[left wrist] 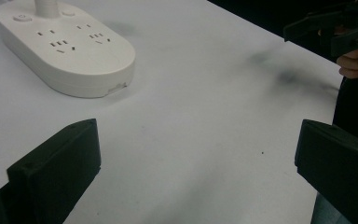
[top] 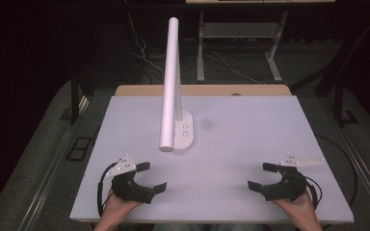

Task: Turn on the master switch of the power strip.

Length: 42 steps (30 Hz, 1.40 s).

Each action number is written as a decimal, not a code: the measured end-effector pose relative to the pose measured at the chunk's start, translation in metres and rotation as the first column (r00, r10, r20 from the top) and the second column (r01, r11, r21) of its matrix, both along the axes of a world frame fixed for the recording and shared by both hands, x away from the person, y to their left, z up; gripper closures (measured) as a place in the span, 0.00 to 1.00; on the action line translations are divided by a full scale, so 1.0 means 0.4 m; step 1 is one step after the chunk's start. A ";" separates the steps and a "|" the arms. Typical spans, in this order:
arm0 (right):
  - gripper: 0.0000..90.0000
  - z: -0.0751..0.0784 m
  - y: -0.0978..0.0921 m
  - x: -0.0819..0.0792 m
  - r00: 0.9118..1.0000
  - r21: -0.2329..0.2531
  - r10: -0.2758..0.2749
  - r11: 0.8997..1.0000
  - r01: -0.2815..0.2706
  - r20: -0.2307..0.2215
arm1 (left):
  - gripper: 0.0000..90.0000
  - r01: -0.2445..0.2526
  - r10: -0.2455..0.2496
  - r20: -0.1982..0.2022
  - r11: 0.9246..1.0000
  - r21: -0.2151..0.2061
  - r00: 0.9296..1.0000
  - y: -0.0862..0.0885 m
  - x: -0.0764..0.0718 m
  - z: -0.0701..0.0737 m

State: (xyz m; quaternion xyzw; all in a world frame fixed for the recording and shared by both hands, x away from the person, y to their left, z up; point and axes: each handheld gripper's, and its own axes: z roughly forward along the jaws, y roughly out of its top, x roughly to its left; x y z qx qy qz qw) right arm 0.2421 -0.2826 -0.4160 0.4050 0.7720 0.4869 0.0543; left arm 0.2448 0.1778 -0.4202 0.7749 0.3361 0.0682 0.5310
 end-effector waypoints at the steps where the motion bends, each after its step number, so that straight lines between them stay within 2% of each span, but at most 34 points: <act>1: 0.00 0.000 -0.001 0.000 1.000 -0.001 -0.001 1.000 0.001 0.001 | 0.00 0.002 -0.002 0.000 1.000 0.001 1.000 0.000 0.000 0.000; 7: 0.00 -0.003 0.002 -0.001 1.000 -0.008 0.001 1.000 -0.001 -0.008 | 0.00 0.009 -0.009 -0.004 1.000 0.005 1.000 -0.001 0.001 -0.001; 12: 0.00 -0.006 0.007 0.000 1.000 -0.032 0.018 0.999 -0.018 -0.012 | 0.00 0.020 -0.020 -0.006 1.000 0.008 1.000 -0.005 0.001 -0.001; 17: 0.00 -0.005 0.007 -0.001 1.000 -0.033 0.022 0.999 -0.023 -0.020 | 0.00 0.021 -0.021 -0.005 0.999 0.024 1.000 -0.005 0.003 -0.001; 26: 0.00 -0.005 0.003 0.000 1.000 -0.036 0.018 0.999 -0.019 -0.021 | 0.00 0.021 -0.020 -0.019 1.000 0.023 1.000 -0.002 0.005 0.006; 31: 0.00 -0.006 0.002 0.001 1.000 -0.038 0.012 0.999 -0.013 -0.022 | 0.00 0.027 -0.026 -0.018 0.999 0.025 0.999 -0.004 0.007 0.014; 42: 0.00 -0.006 -0.001 0.001 1.000 -0.040 0.010 0.999 -0.011 -0.020 | 0.00 0.049 -0.047 -0.043 0.998 0.039 0.998 -0.010 0.027 0.035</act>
